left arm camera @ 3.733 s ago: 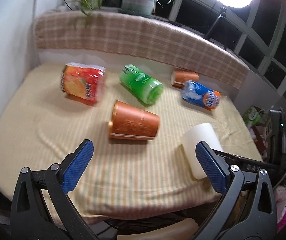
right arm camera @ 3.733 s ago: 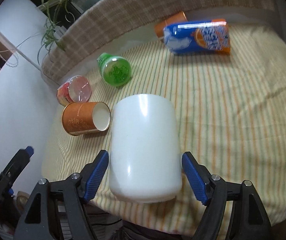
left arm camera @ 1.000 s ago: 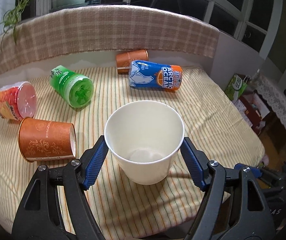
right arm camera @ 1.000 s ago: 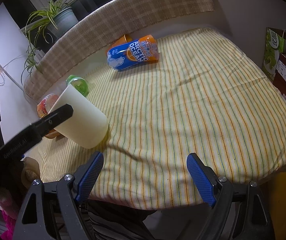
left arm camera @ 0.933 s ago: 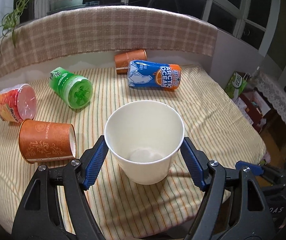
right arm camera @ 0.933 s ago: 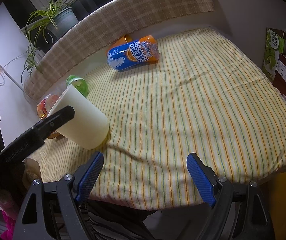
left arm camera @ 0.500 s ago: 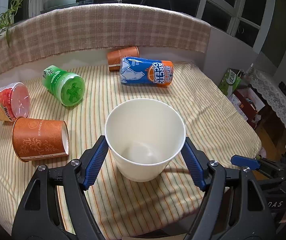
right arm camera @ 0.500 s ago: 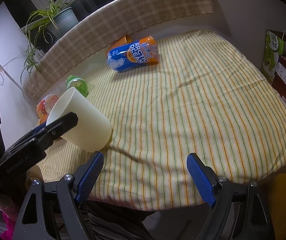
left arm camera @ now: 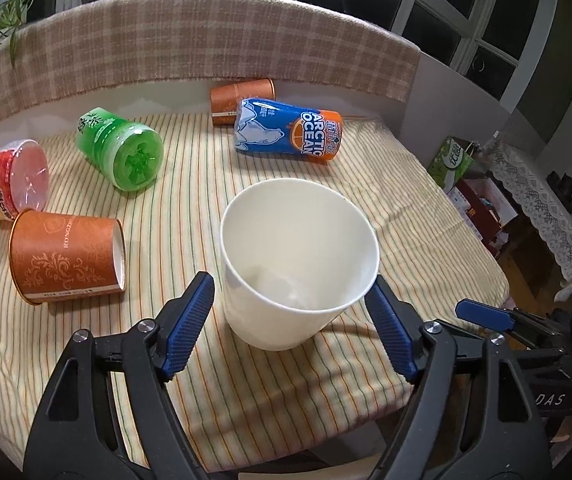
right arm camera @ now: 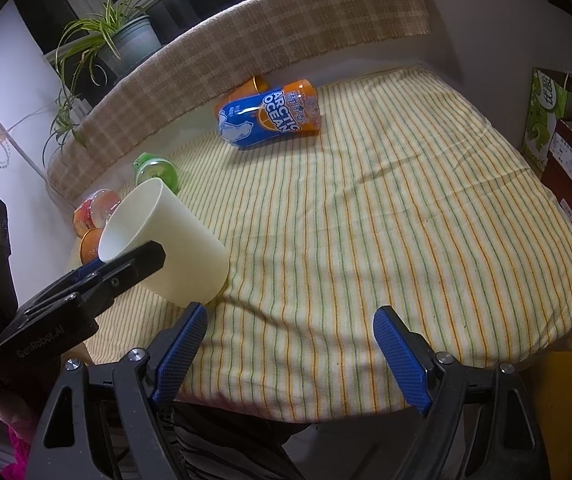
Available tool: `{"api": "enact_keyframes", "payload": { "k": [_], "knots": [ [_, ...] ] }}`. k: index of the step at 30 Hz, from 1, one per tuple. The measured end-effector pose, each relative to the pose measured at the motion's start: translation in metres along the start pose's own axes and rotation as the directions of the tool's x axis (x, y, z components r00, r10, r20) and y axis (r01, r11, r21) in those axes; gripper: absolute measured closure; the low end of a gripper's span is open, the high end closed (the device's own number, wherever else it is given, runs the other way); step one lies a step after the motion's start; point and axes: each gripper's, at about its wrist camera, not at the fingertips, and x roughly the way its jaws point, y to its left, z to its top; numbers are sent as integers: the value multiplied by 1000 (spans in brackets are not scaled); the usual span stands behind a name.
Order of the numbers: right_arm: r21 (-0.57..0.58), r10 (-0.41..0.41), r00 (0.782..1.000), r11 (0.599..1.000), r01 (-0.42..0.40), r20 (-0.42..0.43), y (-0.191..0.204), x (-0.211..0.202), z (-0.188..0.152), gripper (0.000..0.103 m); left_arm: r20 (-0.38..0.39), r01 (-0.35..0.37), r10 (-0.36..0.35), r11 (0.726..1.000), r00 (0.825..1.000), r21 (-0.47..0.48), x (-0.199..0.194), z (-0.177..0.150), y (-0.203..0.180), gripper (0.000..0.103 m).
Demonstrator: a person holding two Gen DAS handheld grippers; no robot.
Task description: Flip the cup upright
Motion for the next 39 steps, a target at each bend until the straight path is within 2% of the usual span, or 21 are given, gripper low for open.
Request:
{"api": "enact_keyframes", "payload": {
  "k": [10,19,25,28,31,33,34,35,36,38,39],
  "knots": [
    [-44,-43,998,998,45,45,8,-8,2,16,-17,25,-25,1000,1000,-15,-6,-8,10,22],
    [-111,-99,989,988,111,107,25,-17,5,16,-18,-3,2,1000,1000,-11,-19,-22,23,22],
    [-155,-131,978,976,156,159,36,-25,6,14,15,-38,38,999,999,-23,-38,-30,38,22],
    [-177,-150,969,967,186,197,43,-30,6,12,62,-72,75,997,995,-42,-54,-32,46,22],
    [-197,-165,958,957,214,235,51,-35,6,8,138,-137,140,990,980,-33,-74,-33,49,22],
    [-208,-169,952,952,225,256,55,-38,6,5,197,-193,194,981,961,-24,-89,-33,47,22],
    [-215,-172,947,948,234,271,58,-40,5,4,213,-207,207,978,955,-22,-94,-32,47,16],
    [-222,-177,942,944,245,287,61,-43,5,2,236,-225,224,974,946,-20,-100,-32,46,5],
    [-227,-181,936,940,255,300,63,-44,5,2,269,-244,240,970,933,-21,-107,-32,45,0],
    [-235,-186,928,934,269,322,67,-47,4,0,329,-281,272,960,904,-22,-119,-33,41,0],
    [-238,-187,925,932,274,332,69,-48,4,0,342,-293,281,956,897,-17,-123,-32,39,0]
  ]
}}
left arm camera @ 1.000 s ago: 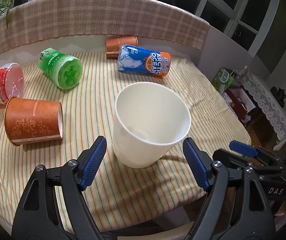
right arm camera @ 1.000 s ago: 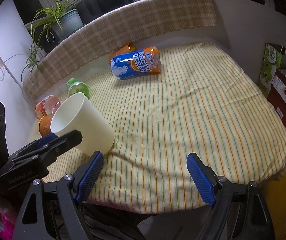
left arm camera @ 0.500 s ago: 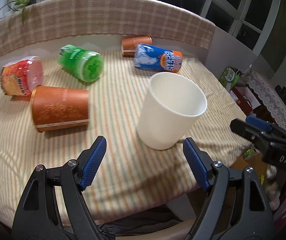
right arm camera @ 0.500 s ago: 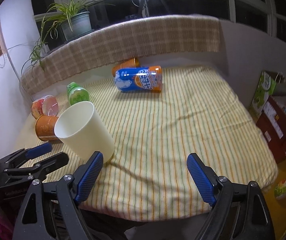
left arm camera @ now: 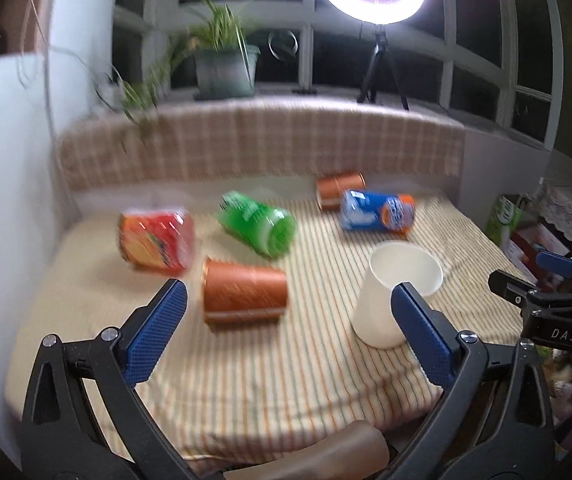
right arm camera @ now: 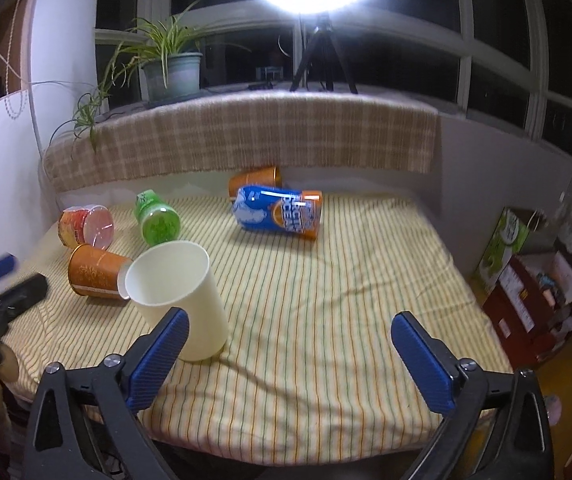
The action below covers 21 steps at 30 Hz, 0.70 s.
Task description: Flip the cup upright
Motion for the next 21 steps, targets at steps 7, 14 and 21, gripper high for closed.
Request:
{"api": "enact_keyframes", "payload": {
  "k": [7,14,21],
  "knots": [
    [-4,-23,999,1000,23,49,5,-8,3,0,14,-10,10,1000,1000,24,-5,3,-7,0],
    [-22,-47,995,999,49,90,11,-15,4,0,7,-11,11,1000,1000,0,-7,0,-6,0],
    [-26,-47,994,998,49,95,15,-14,4,0,-12,-24,23,999,1000,-28,-3,1,1,0]
  ]
}}
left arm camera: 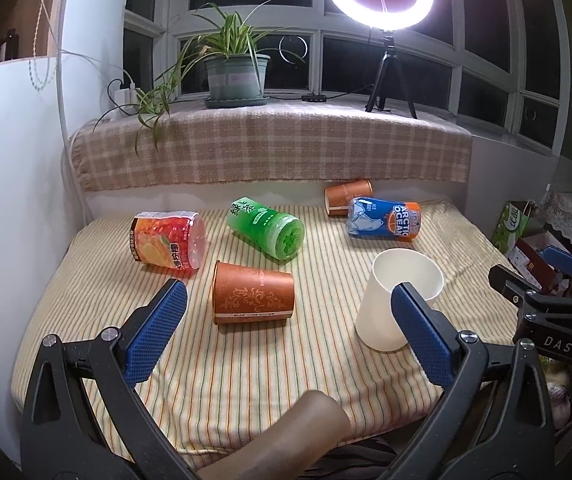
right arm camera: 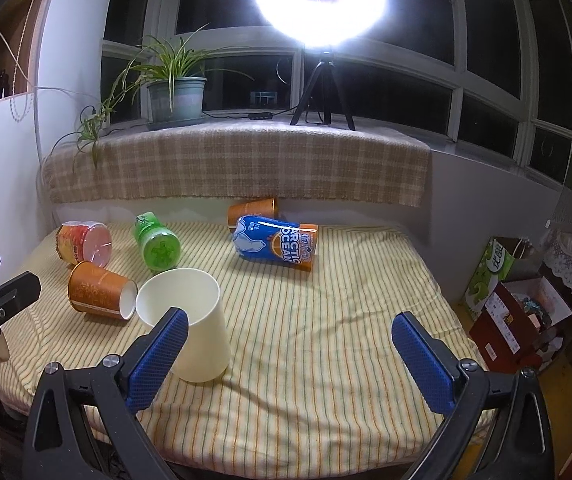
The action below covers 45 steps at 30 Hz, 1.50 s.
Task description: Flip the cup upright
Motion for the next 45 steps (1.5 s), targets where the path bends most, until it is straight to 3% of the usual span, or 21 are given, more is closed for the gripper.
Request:
{"api": "enact_keyframes", "payload": {
  "k": [45],
  "knots": [
    [10,38,998,999,-37,-55,6,10,-5,0,-19,-26,26,1000,999,-7,6,-1,7,0]
  ]
}}
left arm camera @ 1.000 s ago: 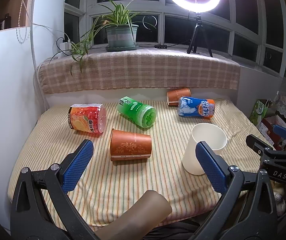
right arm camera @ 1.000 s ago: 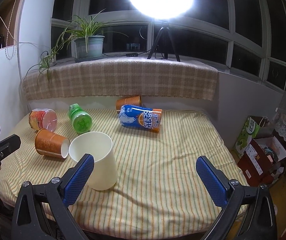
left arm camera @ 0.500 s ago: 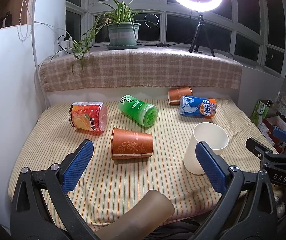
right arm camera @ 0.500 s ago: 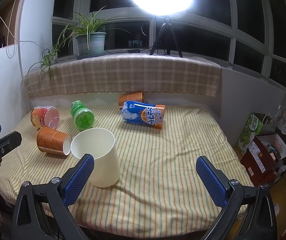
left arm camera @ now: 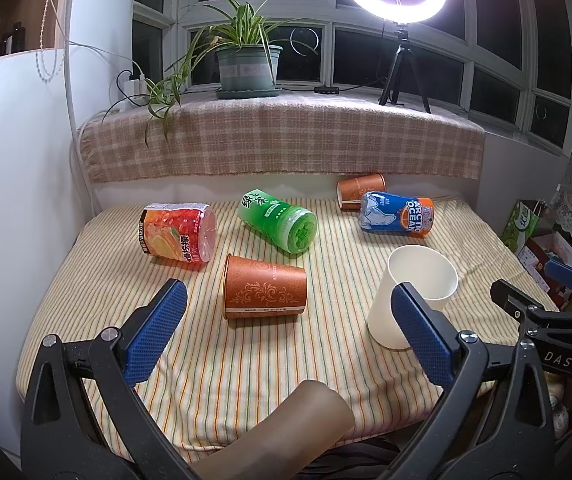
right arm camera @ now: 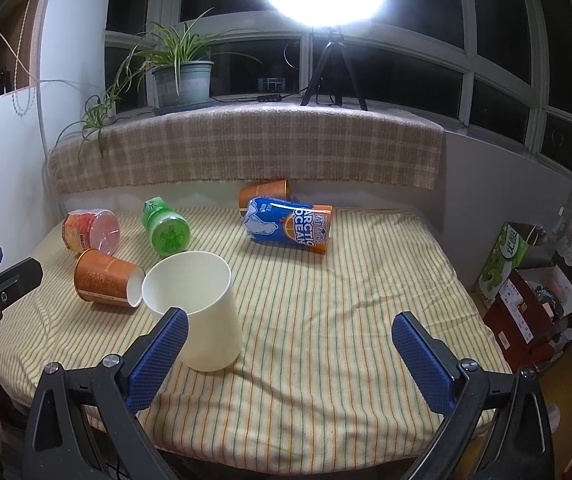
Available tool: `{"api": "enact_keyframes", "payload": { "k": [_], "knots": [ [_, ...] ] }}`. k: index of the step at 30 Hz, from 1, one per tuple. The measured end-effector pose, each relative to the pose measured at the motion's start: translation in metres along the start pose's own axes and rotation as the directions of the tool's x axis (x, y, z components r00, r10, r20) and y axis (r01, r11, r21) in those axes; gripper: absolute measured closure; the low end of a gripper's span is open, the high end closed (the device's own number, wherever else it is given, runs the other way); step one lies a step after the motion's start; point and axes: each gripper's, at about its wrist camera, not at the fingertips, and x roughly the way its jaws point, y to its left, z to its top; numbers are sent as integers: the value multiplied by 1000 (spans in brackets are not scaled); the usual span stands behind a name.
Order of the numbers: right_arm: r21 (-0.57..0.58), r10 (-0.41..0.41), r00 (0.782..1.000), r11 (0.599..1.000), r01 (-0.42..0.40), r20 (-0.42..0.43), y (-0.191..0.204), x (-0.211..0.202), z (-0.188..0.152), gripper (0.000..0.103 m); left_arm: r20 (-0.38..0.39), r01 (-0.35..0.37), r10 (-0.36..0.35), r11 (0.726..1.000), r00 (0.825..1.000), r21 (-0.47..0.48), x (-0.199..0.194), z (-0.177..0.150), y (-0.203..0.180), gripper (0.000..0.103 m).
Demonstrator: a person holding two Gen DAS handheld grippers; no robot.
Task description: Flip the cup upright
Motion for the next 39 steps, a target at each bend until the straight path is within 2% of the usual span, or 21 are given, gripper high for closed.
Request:
{"api": "enact_keyframes", "payload": {
  "k": [32,39],
  "knots": [
    [-1,11,999,1000,-11,-33,3,8,-4,0,-13,-19,19,1000,1000,-11,2,-5,5,0],
    [-10,15,999,1000,-15,-42,4,10,-5,0,4,-38,38,999,999,-11,-2,-5,8,0]
  ]
}}
